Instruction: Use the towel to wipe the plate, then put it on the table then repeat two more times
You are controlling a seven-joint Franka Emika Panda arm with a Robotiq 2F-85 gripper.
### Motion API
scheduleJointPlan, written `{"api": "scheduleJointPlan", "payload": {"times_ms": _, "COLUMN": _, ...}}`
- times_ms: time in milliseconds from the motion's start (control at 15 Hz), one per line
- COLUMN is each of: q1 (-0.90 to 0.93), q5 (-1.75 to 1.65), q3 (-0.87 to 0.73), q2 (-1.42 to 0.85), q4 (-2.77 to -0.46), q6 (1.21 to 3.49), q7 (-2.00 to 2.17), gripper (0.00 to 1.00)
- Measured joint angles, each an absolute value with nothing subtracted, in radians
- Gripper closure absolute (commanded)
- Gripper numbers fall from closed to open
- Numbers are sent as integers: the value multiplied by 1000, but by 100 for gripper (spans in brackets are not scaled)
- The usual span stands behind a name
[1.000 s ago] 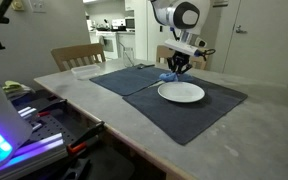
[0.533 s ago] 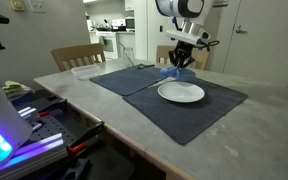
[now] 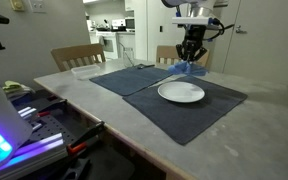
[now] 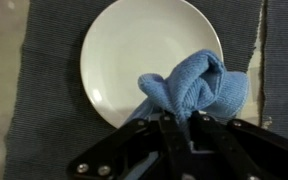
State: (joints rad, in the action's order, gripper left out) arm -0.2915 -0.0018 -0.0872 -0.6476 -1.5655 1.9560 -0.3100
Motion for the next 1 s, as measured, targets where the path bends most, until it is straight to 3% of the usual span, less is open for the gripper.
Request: {"api": "scheduleJointPlan", "payload": {"times_ms": 1000, "q1": -355, "q5": 117, "q3": -133, "q2": -652, "q4": -1696, "q6": 1977, "q7": -270, "gripper": 96}}
